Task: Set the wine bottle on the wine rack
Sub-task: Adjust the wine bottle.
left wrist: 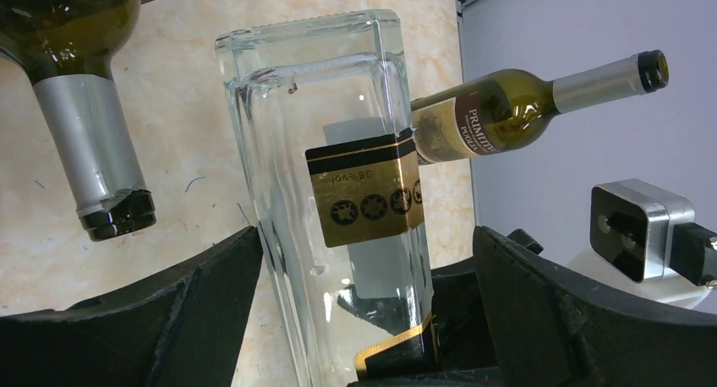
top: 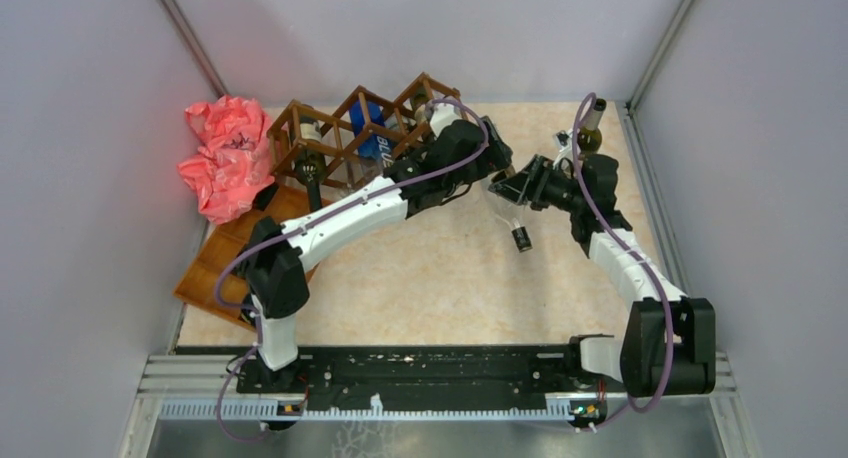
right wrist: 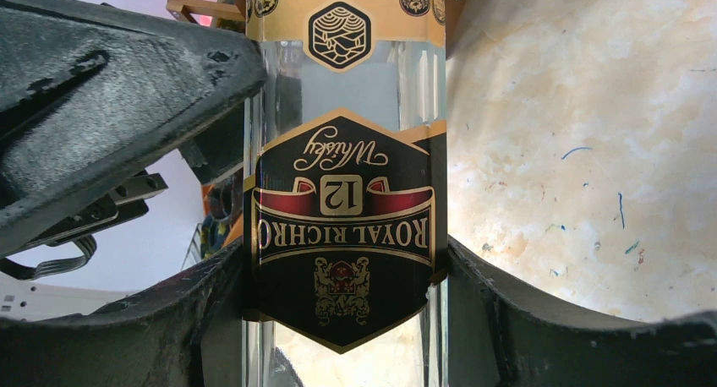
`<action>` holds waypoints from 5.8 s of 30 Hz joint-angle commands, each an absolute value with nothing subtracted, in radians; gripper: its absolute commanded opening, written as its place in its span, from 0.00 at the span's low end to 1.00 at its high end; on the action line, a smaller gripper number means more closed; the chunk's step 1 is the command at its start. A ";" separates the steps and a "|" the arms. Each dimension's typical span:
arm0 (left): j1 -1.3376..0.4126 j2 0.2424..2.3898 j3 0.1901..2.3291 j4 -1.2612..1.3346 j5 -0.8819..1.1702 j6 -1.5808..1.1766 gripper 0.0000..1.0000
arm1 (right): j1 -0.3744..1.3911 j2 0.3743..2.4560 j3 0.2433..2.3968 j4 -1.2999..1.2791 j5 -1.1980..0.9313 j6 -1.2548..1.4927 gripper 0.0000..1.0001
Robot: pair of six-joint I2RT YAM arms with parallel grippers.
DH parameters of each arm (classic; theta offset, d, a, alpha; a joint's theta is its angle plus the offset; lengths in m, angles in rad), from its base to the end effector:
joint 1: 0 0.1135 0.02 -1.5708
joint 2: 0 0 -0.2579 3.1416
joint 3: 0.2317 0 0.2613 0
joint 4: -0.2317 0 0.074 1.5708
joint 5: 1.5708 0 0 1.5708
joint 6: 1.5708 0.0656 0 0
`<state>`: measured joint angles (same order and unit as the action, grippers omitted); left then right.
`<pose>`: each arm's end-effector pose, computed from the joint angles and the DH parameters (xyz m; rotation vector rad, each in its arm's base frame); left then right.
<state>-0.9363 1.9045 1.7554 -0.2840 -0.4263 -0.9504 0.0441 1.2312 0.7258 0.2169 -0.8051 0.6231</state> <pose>0.3101 -0.3755 0.3226 -0.2956 2.0309 -0.7939 0.2978 0.0605 0.2521 -0.0353 1.9414 1.1968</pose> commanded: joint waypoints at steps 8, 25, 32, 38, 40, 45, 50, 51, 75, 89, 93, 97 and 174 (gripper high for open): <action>-0.940 1.957 1.802 -0.331 -0.432 -1.047 0.93 | 0.054 1.156 0.755 0.410 -0.853 0.612 0.00; -0.925 1.786 1.498 0.181 -0.407 -0.942 0.00 | 0.060 1.157 0.742 0.454 -0.954 0.571 0.72; -0.875 1.760 1.574 0.148 -0.403 -0.935 0.00 | 0.060 1.164 0.759 0.361 -1.002 0.420 0.98; -0.844 1.728 1.566 0.155 -0.429 -0.931 0.00 | 0.078 1.194 0.768 0.324 -0.994 0.404 0.98; -0.838 1.727 1.573 0.162 -0.439 -0.927 0.00 | 0.098 1.205 0.770 0.311 -0.978 0.401 0.98; -0.832 1.735 1.601 0.168 -0.465 -0.919 0.00 | 0.145 1.226 0.770 0.288 -0.926 0.392 0.98; -0.831 1.742 1.623 0.179 -0.489 -0.921 0.00 | 0.186 1.237 0.770 0.273 -0.877 0.391 0.90; -0.831 1.746 1.629 0.179 -0.491 -0.921 0.00 | 0.197 1.240 0.770 0.271 -0.869 0.387 0.88; -0.834 1.750 1.621 0.186 -0.429 -0.942 0.11 | 0.210 1.214 0.775 0.348 -0.937 0.480 0.00; -0.830 1.726 1.576 0.217 -0.409 -0.912 0.98 | 0.181 1.187 0.694 0.691 -1.080 0.737 0.00; -0.830 1.715 1.571 0.216 -0.415 -0.897 0.99 | 0.181 1.187 0.689 0.711 -1.085 0.748 0.00; -0.830 1.693 1.553 0.197 -0.445 -0.888 0.99 | 0.180 1.186 0.685 0.731 -1.091 0.760 0.00; -0.595 0.540 0.821 -0.207 0.009 -0.362 0.99 | 0.295 1.319 1.140 0.120 -1.000 0.333 0.00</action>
